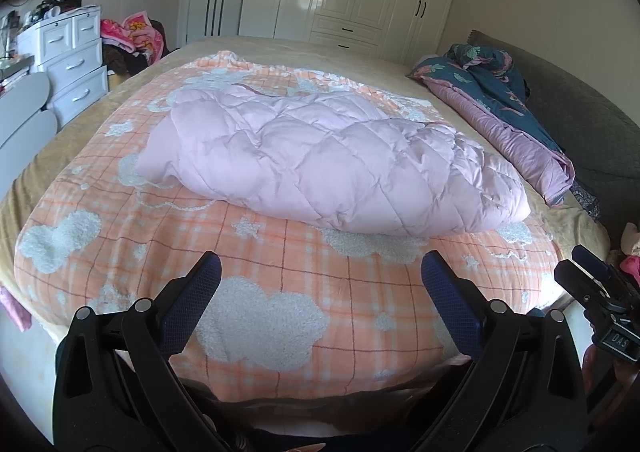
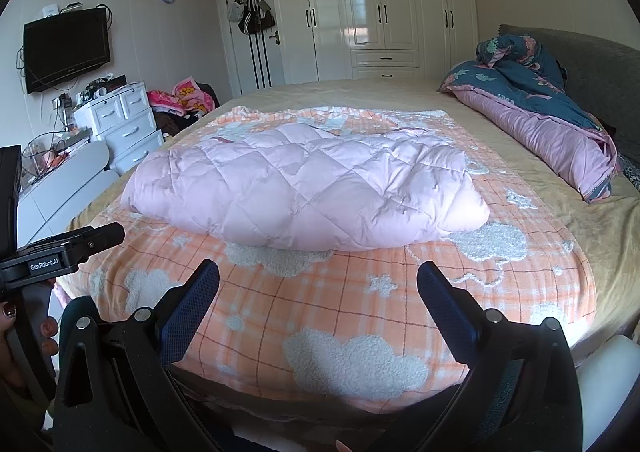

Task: Fold large clothes

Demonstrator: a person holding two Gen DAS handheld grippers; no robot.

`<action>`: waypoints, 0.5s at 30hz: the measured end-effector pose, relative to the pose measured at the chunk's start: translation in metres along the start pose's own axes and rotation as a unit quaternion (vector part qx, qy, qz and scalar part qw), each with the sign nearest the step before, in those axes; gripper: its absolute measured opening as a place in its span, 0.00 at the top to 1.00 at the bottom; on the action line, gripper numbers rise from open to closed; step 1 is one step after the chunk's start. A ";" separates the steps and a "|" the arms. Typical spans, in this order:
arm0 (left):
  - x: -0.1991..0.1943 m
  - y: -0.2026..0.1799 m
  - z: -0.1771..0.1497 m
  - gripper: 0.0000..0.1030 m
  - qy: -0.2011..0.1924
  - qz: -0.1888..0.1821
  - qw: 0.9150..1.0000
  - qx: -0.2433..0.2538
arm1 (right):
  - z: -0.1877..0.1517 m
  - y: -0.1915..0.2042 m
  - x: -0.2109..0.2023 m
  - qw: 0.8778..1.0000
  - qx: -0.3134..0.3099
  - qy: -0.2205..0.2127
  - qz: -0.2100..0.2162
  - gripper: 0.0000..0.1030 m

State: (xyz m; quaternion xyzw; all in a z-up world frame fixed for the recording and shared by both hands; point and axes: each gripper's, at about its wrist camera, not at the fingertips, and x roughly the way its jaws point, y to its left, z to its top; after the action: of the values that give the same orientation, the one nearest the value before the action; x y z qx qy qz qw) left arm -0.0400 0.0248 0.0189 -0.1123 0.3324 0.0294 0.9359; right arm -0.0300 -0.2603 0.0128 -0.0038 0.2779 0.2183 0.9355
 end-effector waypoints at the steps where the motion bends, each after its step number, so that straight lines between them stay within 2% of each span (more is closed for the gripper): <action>1: 0.000 0.000 0.000 0.09 0.000 0.001 1.000 0.000 | 0.000 0.000 0.000 1.000 0.000 0.000 0.000 0.04; 15: -0.001 0.001 0.000 0.09 -0.003 -0.001 1.000 0.007 | 0.000 0.000 0.000 1.000 0.000 0.000 0.000 0.04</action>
State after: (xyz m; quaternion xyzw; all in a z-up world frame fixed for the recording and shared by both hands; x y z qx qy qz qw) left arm -0.0410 0.0258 0.0197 -0.1059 0.3298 0.0264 0.9377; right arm -0.0300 -0.2604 0.0129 -0.0036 0.2781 0.2183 0.9354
